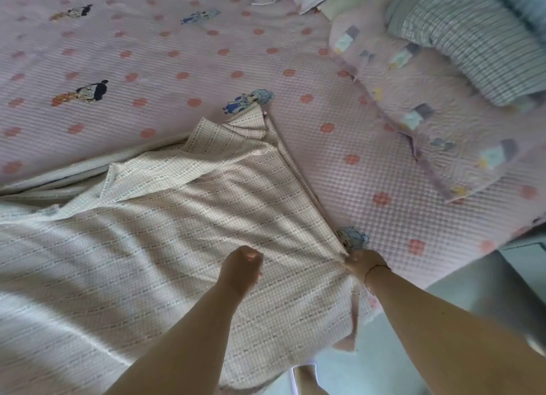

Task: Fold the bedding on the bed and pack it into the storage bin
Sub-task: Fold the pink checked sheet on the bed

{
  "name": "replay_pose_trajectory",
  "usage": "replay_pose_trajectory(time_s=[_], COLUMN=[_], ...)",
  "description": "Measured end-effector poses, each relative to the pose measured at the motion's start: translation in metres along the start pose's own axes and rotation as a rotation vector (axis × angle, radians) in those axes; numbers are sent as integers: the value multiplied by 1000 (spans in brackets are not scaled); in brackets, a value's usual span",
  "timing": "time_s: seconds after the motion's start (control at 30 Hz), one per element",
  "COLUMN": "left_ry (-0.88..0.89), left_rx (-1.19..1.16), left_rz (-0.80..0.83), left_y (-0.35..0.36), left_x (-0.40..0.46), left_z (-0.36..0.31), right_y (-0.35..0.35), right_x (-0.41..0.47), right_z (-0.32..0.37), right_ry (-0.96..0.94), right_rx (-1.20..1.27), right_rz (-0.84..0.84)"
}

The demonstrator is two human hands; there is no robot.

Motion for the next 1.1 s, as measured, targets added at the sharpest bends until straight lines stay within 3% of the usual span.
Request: replay_pose_trajectory(time_s=[0.17,0.37,0.53,0.63,0.7,0.8,0.93,1.1], left_ry=[7,20,14,32,48,83,112,175], left_rx=[19,13,5,4,10,39,20,-125], left_rz=[55,69,85,106,117,128,156,223], left_y=[28,50,61,65,64,60,57,43], left_x=[-23,-54,-78,-95,-105,-120,-139,-166], left_z=[16,48,63,64,62,58,52,36], right_y=[16,56,88,95,95,92,75,42], right_x=[-16,-44,-69,-94,-103,-111,-117,-141], right_z=[-33,-32,-48,-57,-61,-52,-9,69], right_ry=[73,-73,6,17,18,-23,-101,-192], right_rx=[179,492,345,24,-47,128,631,884], right_rz=[-180,-11,103,196,212,180,159,171])
Point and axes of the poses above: each hand's wrist, its own x-axis towards the middle knuckle, its own y-axis out of the palm, z = x × y, the point moved 7 cm from there along x, towards the middle knuckle, and after that the axes turned 7 degrees about -y, right-handed, at the moved point
